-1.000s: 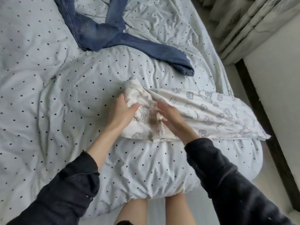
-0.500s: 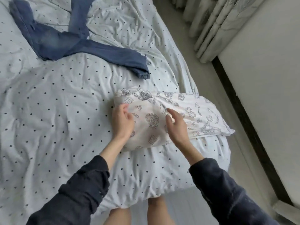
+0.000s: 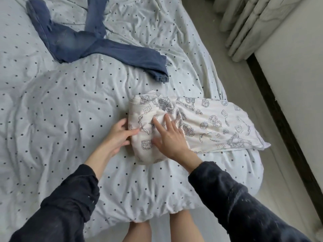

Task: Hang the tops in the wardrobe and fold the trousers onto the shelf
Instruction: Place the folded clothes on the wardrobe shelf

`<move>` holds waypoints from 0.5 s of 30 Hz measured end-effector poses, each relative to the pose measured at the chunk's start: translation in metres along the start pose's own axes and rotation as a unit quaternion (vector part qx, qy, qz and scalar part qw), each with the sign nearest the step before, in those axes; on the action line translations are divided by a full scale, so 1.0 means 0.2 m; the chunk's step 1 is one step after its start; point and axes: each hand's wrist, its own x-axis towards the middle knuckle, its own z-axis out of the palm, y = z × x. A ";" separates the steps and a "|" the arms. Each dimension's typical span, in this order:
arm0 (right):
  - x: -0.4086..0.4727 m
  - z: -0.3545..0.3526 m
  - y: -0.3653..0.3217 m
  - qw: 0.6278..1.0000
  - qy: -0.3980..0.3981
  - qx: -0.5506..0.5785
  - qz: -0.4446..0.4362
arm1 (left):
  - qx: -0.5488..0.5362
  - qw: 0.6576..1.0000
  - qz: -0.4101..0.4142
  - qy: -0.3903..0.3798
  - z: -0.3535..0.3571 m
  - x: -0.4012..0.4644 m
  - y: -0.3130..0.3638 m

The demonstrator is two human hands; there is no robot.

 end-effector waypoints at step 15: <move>-0.11 -0.36 0.40 0.758 0.013 0.635 0.147 | 0.124 0.978 0.159 -0.056 0.59 -0.21 0.45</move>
